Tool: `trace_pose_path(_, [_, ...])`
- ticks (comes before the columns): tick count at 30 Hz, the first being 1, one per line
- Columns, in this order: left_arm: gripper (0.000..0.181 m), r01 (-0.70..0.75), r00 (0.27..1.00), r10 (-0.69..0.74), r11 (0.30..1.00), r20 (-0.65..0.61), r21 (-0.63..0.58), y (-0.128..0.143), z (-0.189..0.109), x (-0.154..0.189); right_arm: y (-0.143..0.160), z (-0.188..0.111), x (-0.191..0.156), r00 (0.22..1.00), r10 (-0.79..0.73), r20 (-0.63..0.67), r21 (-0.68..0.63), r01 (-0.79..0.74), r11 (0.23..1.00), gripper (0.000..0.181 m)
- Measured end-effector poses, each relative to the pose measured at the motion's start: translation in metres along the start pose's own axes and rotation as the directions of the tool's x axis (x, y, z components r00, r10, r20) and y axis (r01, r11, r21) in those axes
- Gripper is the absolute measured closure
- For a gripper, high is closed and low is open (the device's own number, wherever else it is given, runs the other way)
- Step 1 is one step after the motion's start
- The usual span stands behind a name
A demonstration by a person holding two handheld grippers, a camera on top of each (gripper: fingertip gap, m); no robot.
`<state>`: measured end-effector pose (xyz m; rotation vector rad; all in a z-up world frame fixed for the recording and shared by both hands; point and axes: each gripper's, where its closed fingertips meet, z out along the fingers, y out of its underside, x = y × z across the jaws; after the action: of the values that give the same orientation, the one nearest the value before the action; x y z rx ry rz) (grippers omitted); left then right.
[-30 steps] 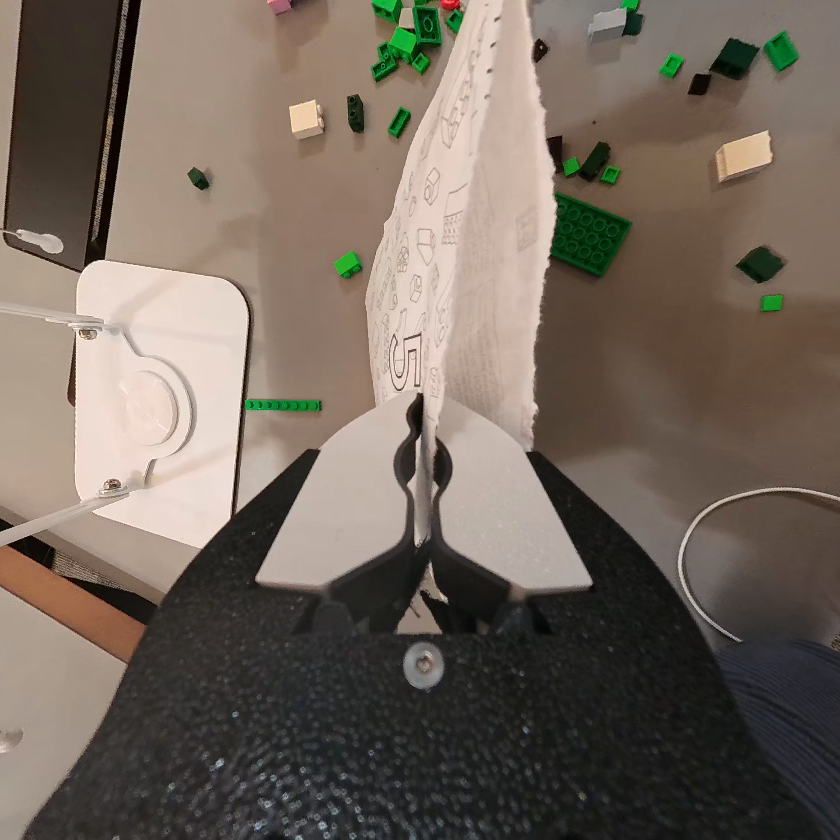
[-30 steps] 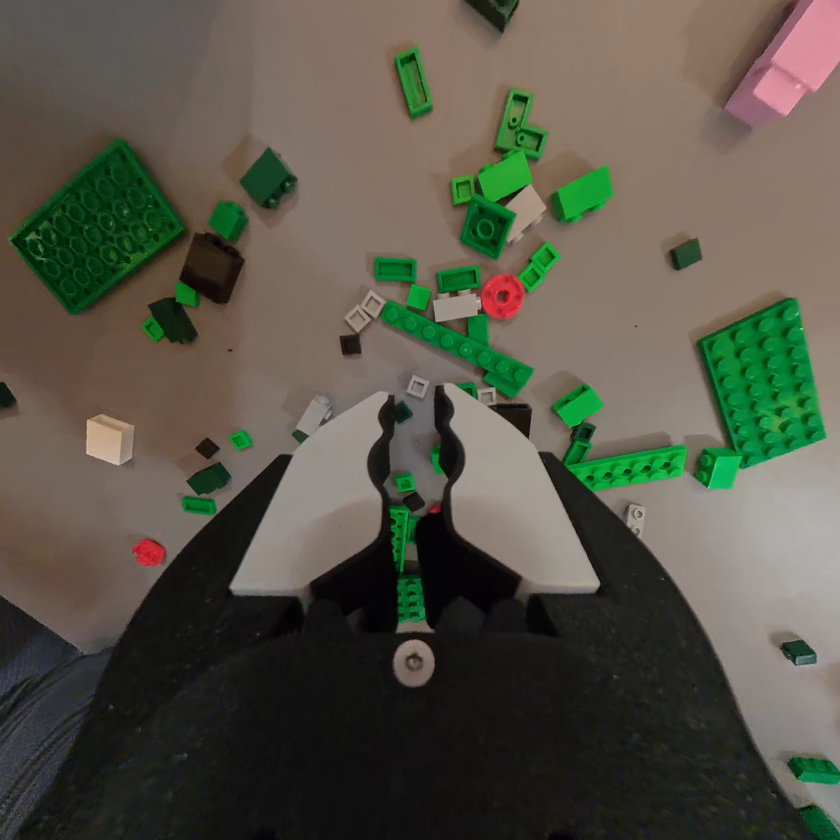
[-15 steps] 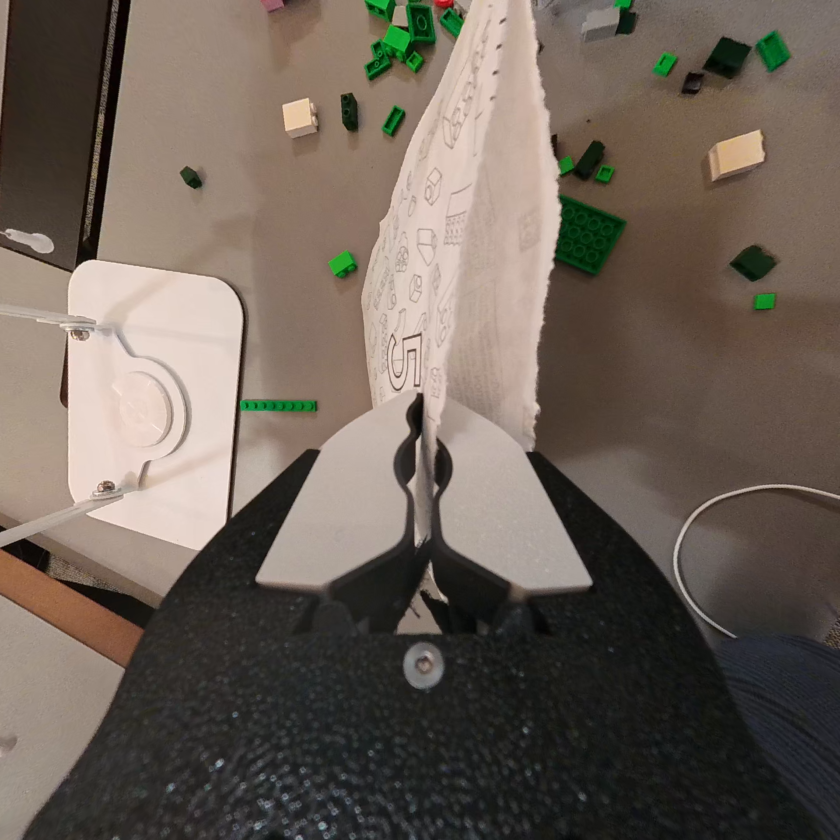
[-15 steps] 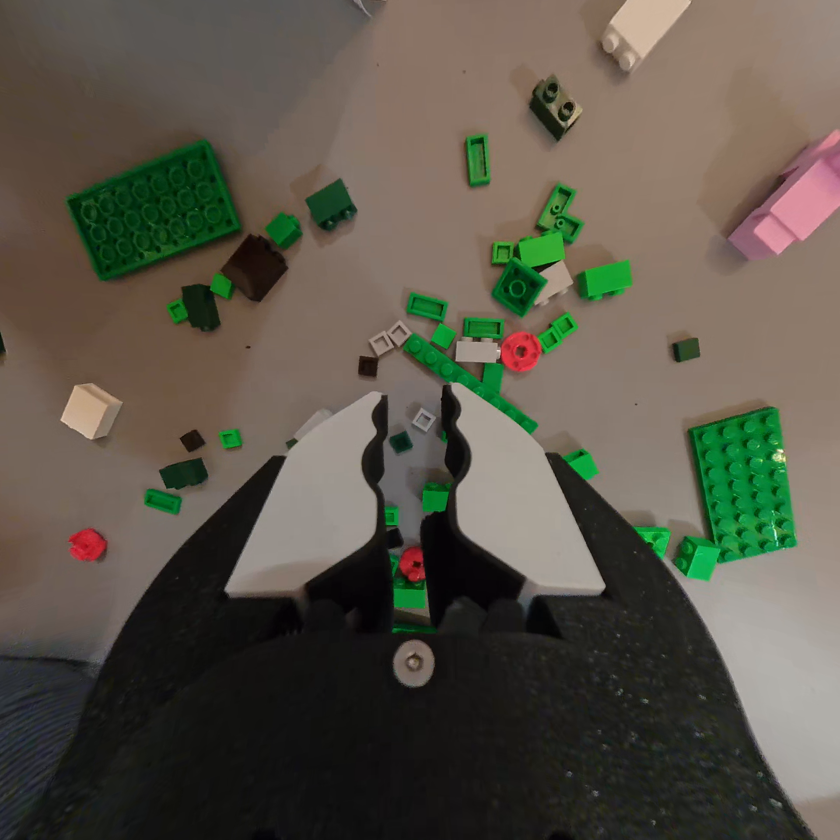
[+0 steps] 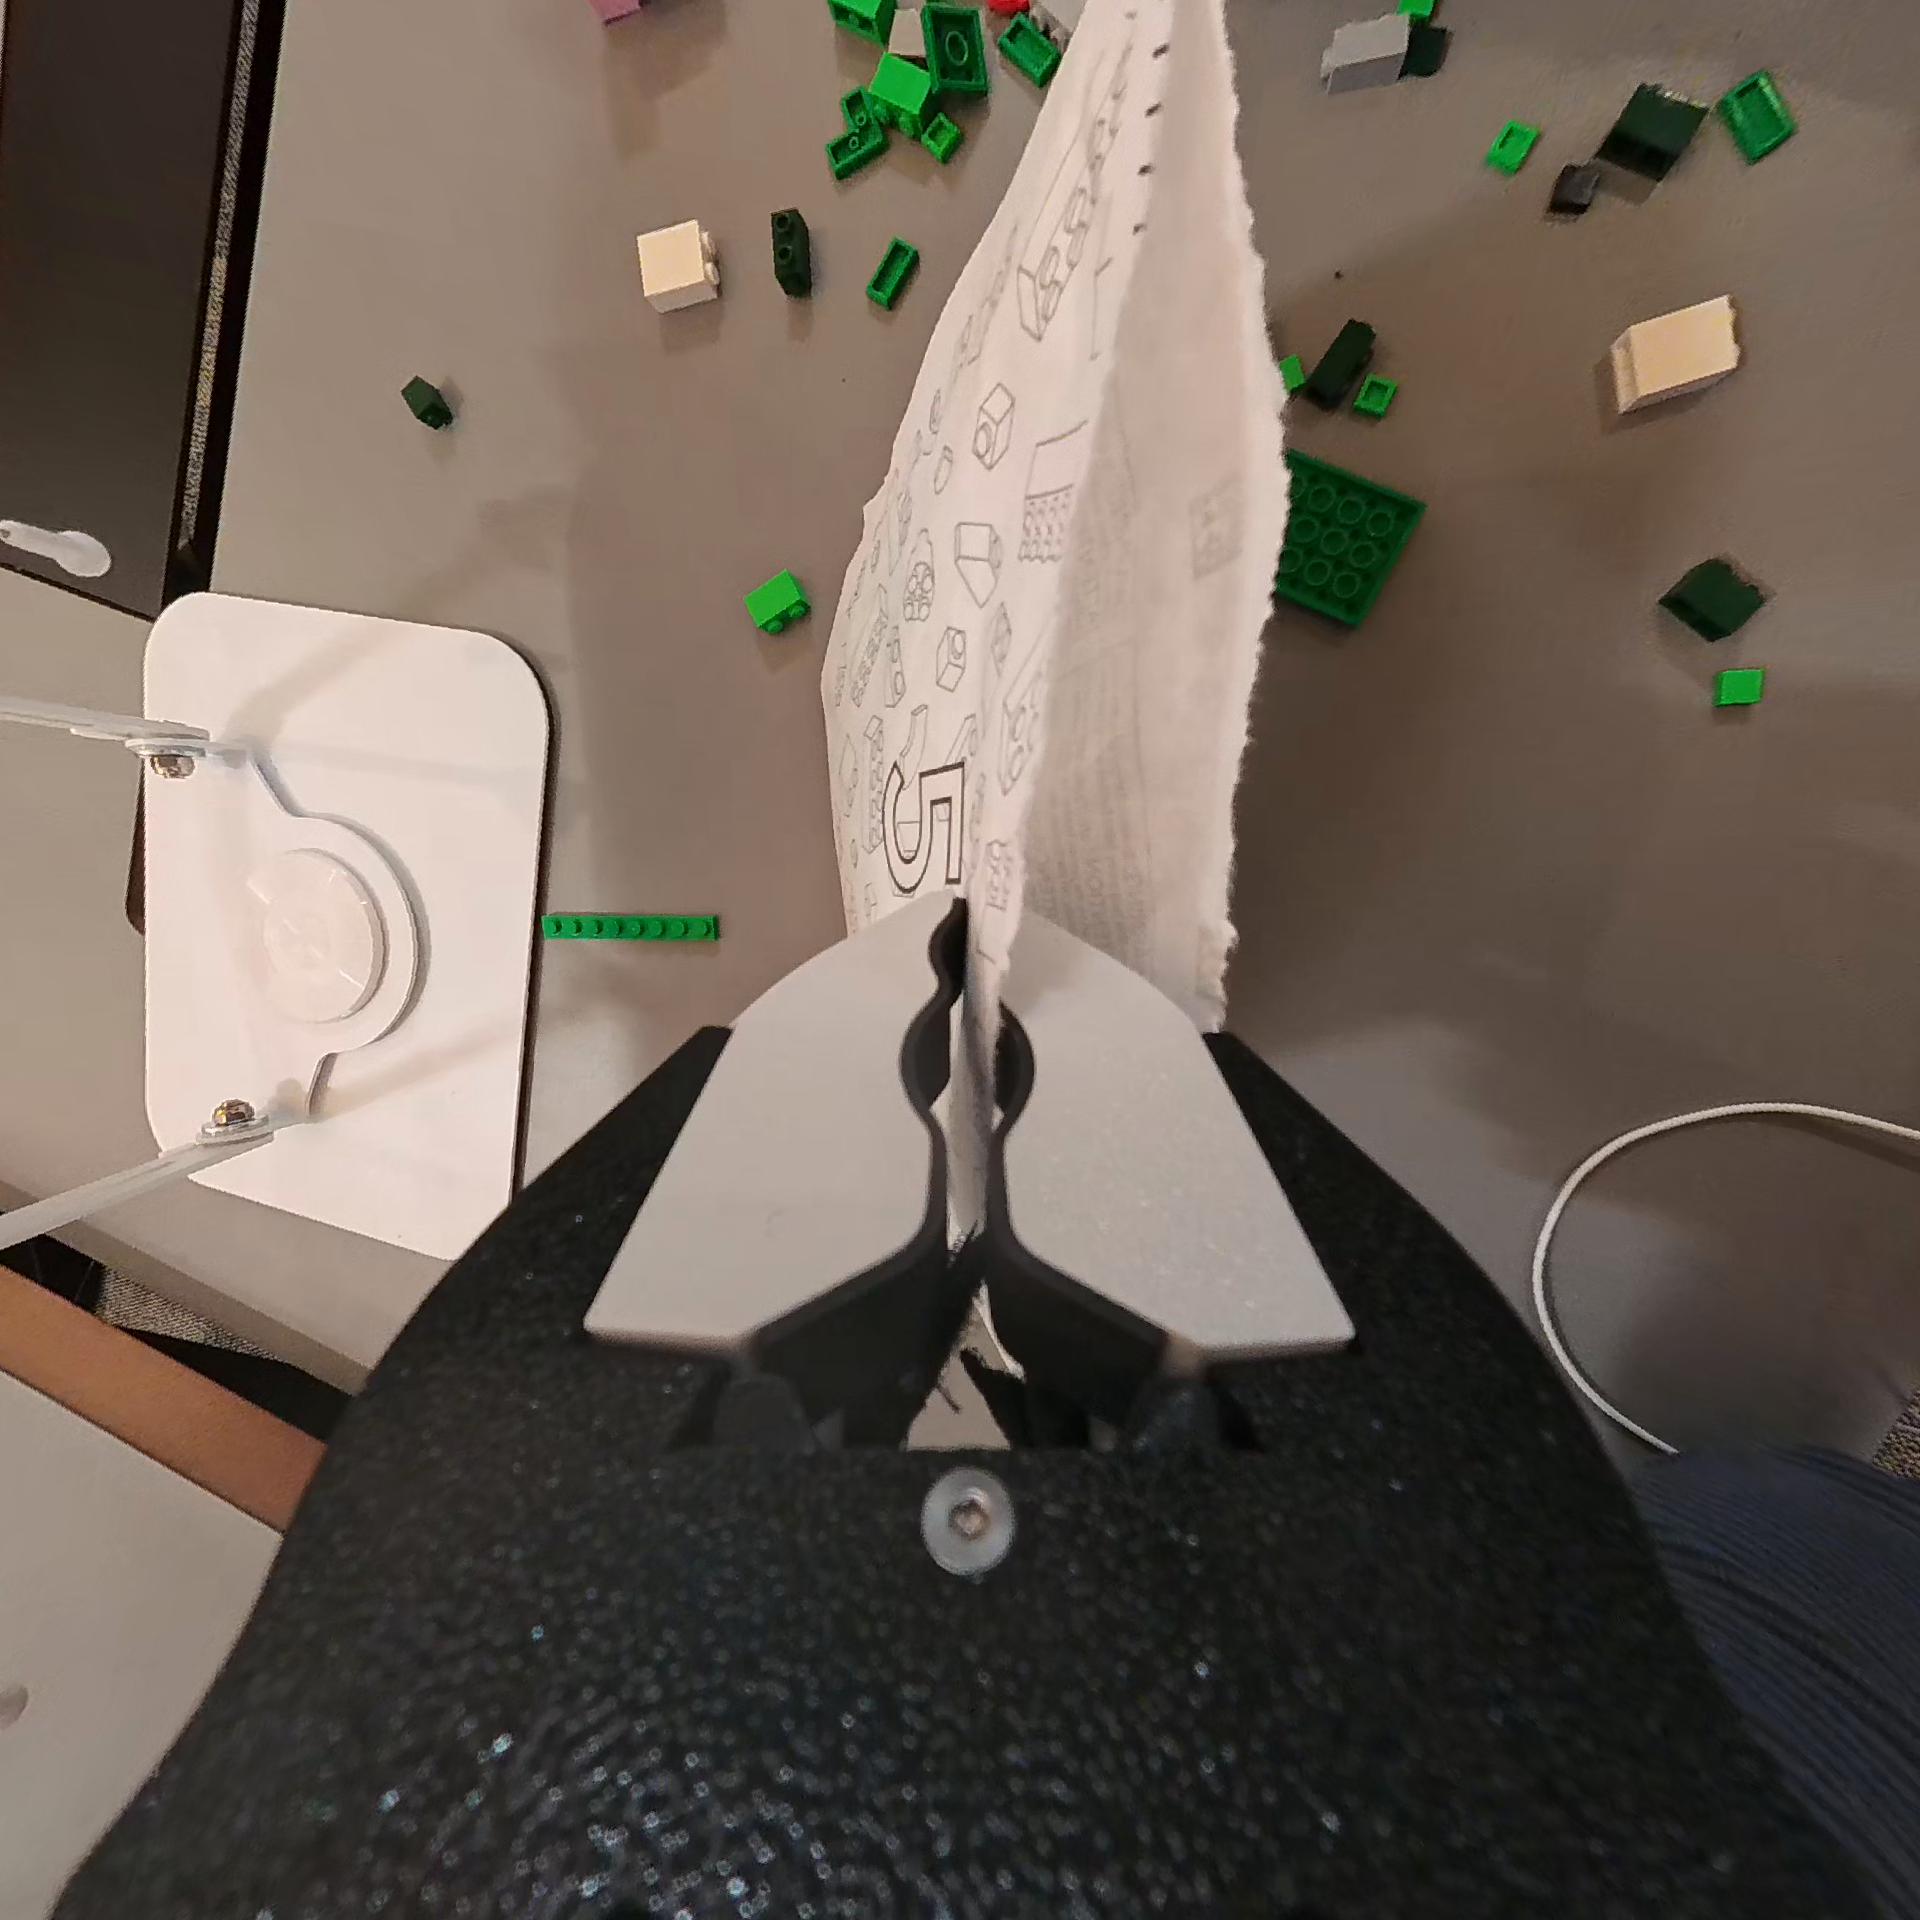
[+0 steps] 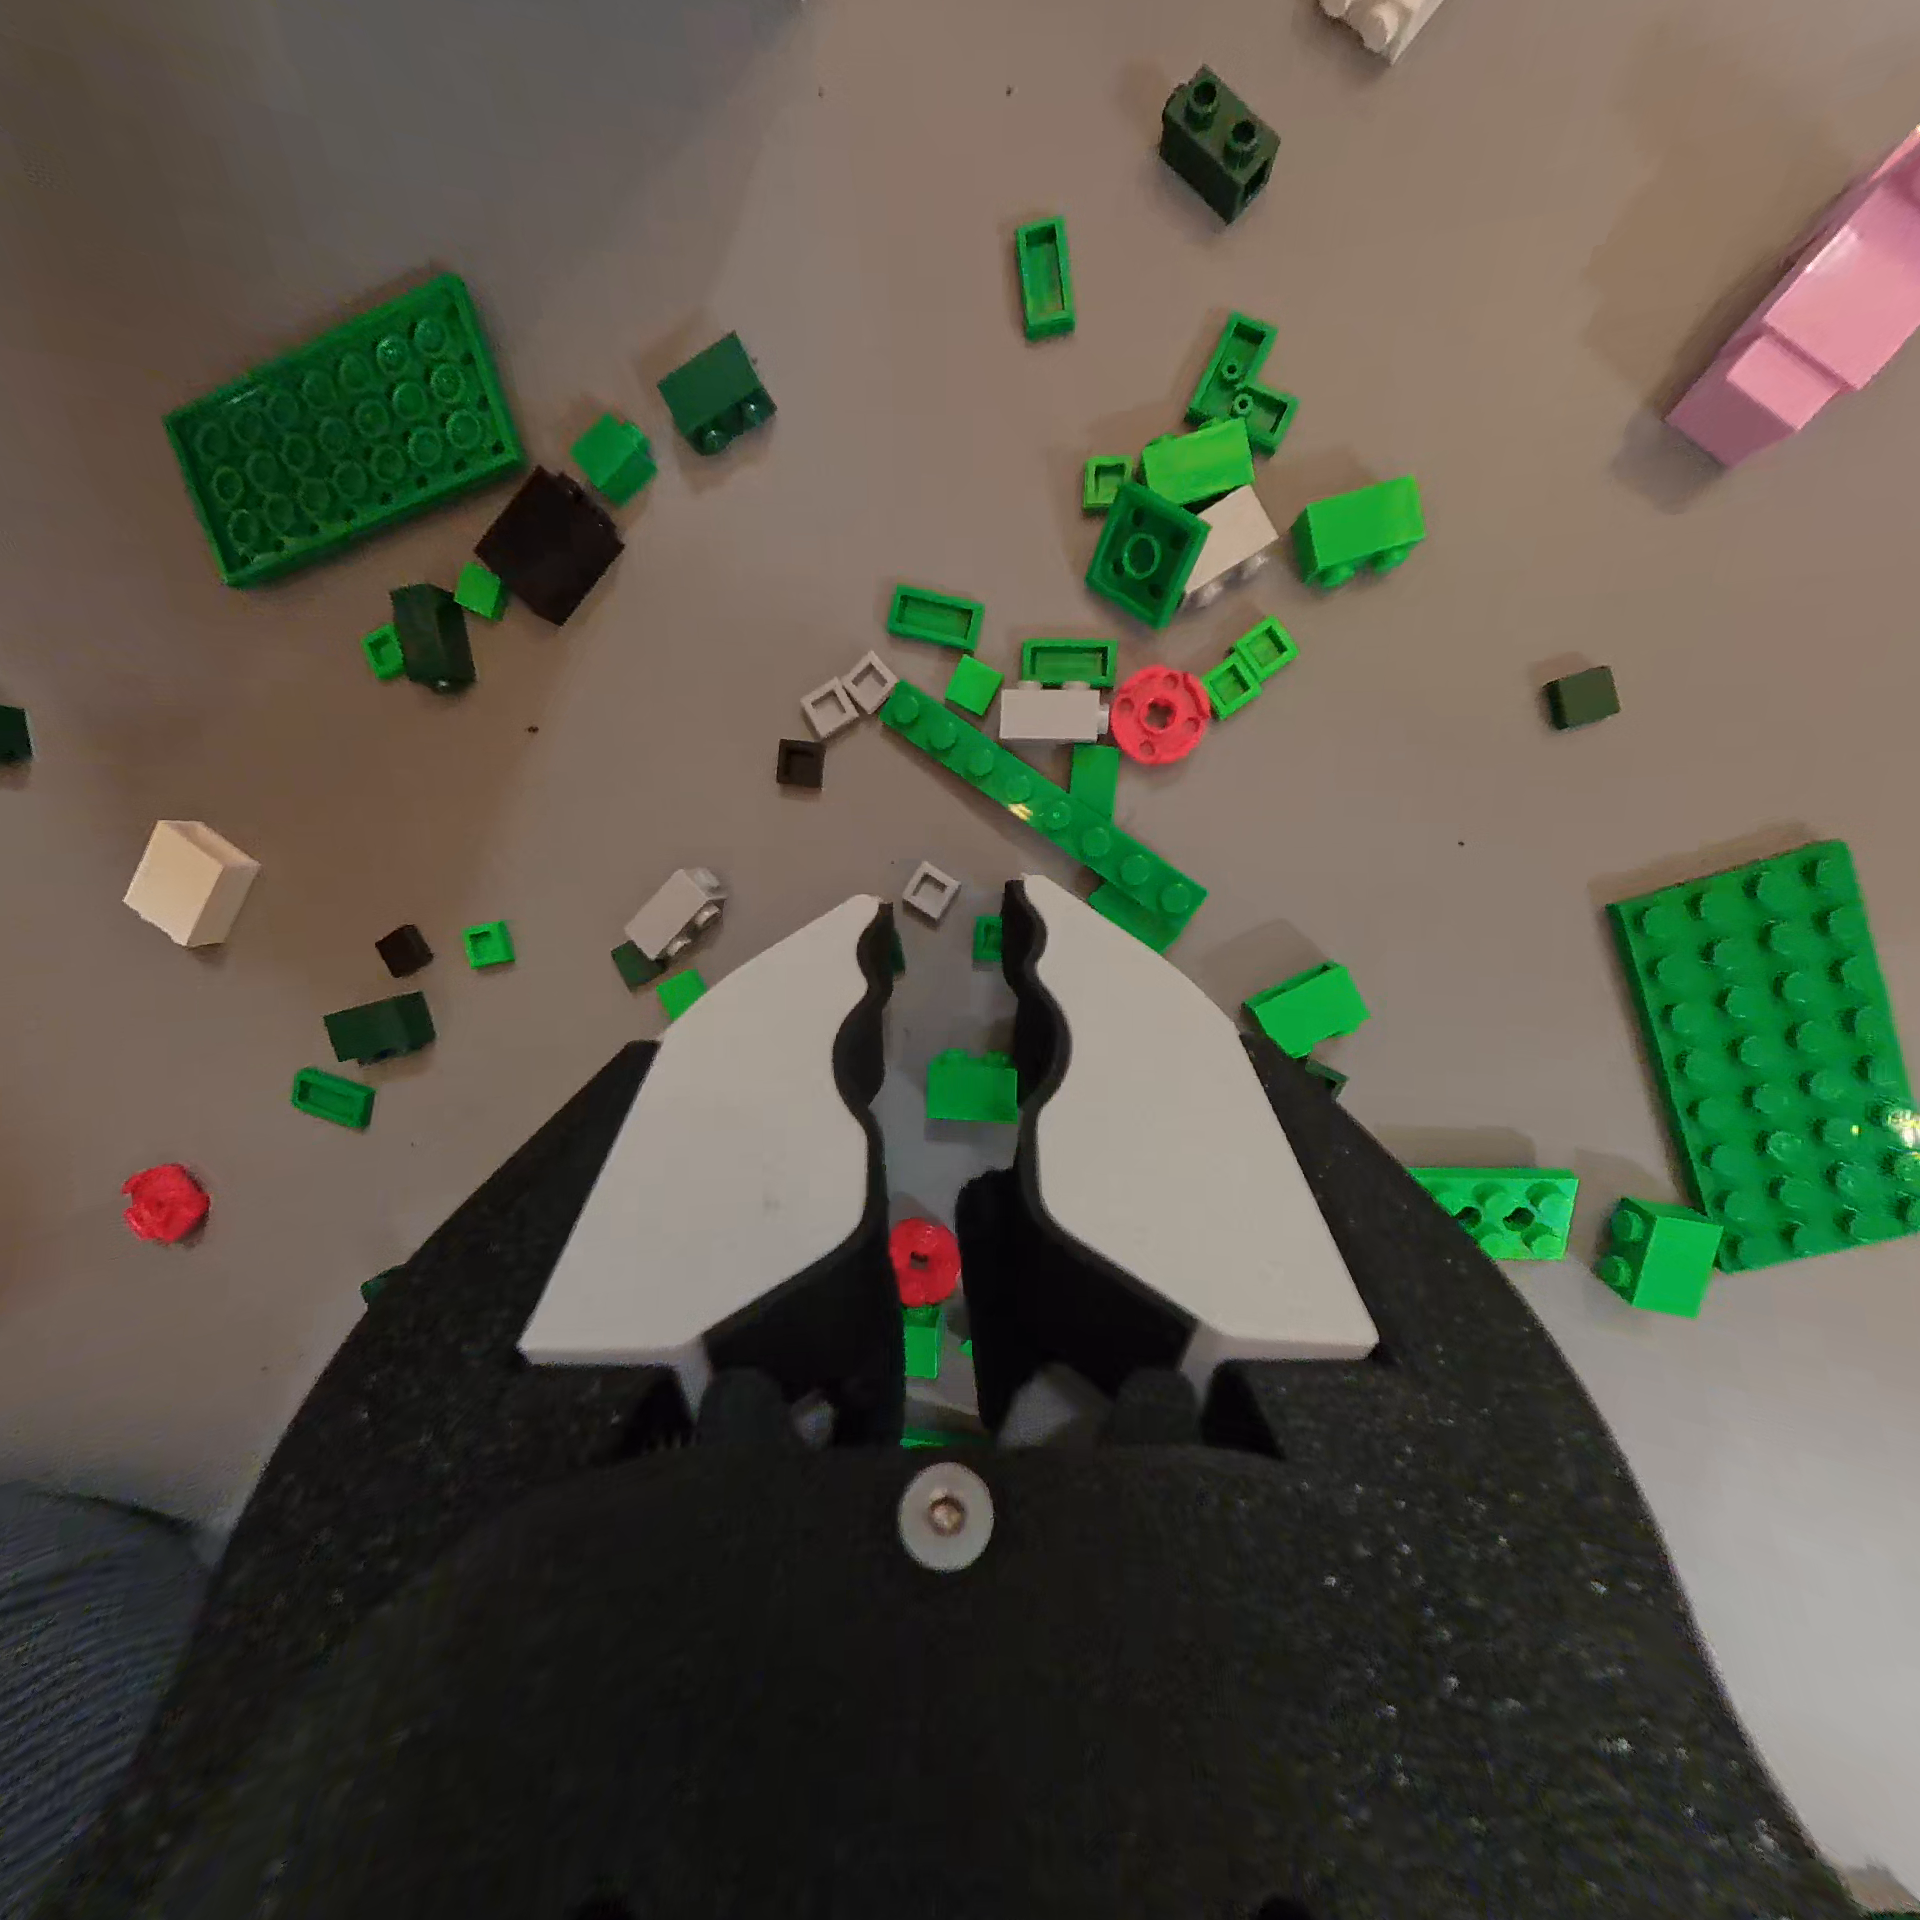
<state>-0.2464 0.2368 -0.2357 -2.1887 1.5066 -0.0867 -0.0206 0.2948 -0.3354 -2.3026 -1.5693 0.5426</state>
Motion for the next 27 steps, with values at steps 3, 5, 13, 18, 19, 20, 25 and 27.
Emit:
trace_pose_path(3, [0.181, 0.000, 1.000, 0.000, 1.000, 0.002, 0.000, 0.000, 0.000, 0.000, 0.000, 0.000, 0.001, 1.000, -0.004, -0.004, 0.007, 0.004, 1.000, 0.163])
trace_pose_path(5, [0.181, 0.000, 1.000, 0.000, 1.000, 0.000, -0.001, 0.000, 0.000, 0.000, 0.000, 0.000, 0.002, 1.000, -0.009, -0.010, 0.009, 0.009, 1.000, 0.165])
trace_pose_path(13, [0.181, 0.000, 1.000, 0.000, 1.000, -0.004, -0.002, 0.000, 0.000, 0.001, -0.004, 0.003, 0.000, 1.000, -0.029, 0.002, 0.025, 0.028, 0.999, 0.167])
trace_pose_path(18, [0.181, 0.001, 1.000, -0.001, 1.000, -0.007, -0.002, 0.000, 0.000, 0.001, -0.003, 0.003, -0.002, 1.000, -0.030, 0.009, 0.019, 0.030, 0.999, 0.172])
trace_pose_path(19, [0.181, 0.001, 1.000, -0.001, 1.000, -0.008, -0.002, 0.000, 0.001, 0.002, -0.003, 0.003, -0.002, 1.000, -0.030, 0.011, 0.019, 0.029, 0.999, 0.172])
trace_pose_path(20, [0.181, 0.001, 1.000, -0.001, 1.000, -0.008, -0.002, 0.000, 0.000, 0.002, -0.003, 0.003, -0.002, 0.999, -0.031, 0.013, 0.019, 0.030, 0.999, 0.173])
trace_pose_path(25, [0.181, 0.001, 1.000, -0.001, 1.000, -0.002, -0.001, 0.000, 0.000, 0.001, -0.016, -0.006, -0.010, 0.999, -0.042, 0.031, 0.062, 0.040, 0.997, 0.174])
trace_pose_path(27, [0.181, 0.009, 1.000, -0.009, 1.000, 0.003, 0.000, 0.000, 0.000, 0.000, -0.039, -0.023, -0.021, 0.997, -0.074, 0.028, 0.143, 0.069, 0.987, 0.174])
